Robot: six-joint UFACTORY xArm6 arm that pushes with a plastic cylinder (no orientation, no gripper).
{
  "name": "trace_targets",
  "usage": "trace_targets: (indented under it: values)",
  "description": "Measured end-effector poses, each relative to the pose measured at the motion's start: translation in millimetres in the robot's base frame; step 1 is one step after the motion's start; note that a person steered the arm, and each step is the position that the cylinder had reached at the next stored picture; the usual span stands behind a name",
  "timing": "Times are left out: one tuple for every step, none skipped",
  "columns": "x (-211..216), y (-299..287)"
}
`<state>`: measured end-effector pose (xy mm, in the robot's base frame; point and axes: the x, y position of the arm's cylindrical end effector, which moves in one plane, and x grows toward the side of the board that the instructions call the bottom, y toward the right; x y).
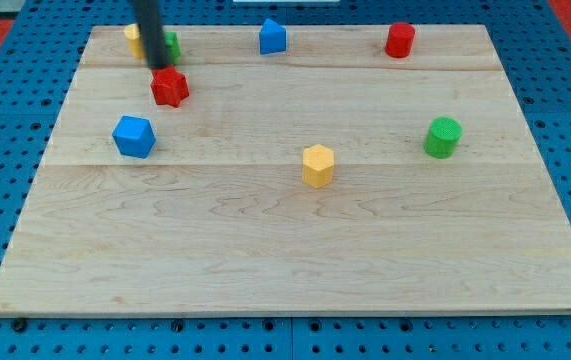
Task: Move the red star parallel to the green circle
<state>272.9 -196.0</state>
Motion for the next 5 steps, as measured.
trace_targets:
  values:
    - [31, 18]
    - [34, 85]
    - [77, 100]
    - [56, 71]
    - [118, 95]
